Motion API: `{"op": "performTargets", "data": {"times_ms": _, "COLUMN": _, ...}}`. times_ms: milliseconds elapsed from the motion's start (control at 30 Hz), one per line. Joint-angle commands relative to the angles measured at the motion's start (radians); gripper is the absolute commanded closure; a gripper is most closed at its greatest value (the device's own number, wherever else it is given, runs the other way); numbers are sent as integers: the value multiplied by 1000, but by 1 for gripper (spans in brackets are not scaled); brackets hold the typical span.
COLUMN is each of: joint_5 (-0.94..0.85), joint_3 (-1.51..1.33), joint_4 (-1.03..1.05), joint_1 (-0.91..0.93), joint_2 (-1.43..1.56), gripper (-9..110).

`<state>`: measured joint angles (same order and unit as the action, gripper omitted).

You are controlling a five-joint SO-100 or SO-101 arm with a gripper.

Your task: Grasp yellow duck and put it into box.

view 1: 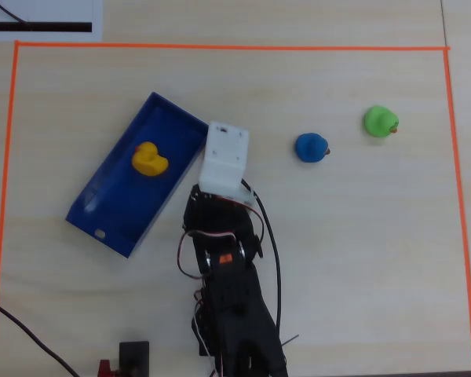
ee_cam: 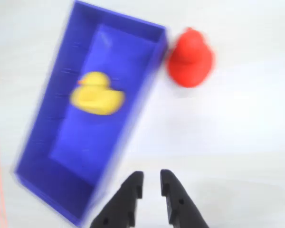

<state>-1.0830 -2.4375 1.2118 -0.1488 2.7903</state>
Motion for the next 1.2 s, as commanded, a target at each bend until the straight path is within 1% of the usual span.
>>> {"op": "performTargets", "data": {"times_ms": 0, "joint_5": -74, "joint_3": -324, "joint_4": -48, "joint_1": 78, "joint_2": 301, "gripper": 101}}
{"op": "performTargets", "data": {"times_ms": 133, "joint_5": -92, "joint_3": -485, "joint_4": -75, "joint_1": 133, "joint_2": 405, "gripper": 101}}
{"op": "performTargets", "data": {"times_ms": 300, "joint_5": -127, "joint_3": -669, "joint_4": -57, "joint_1": 164, "joint_2": 520, "gripper": 101}}
{"op": "performTargets", "data": {"times_ms": 500, "joint_5": -144, "joint_3": -673, "joint_4": 83, "joint_1": 149, "joint_2": 522, "gripper": 101}}
{"op": "performTargets", "data": {"times_ms": 1167, "joint_5": -129, "joint_3": -673, "joint_4": 92, "joint_1": 140, "joint_2": 522, "gripper": 101}}
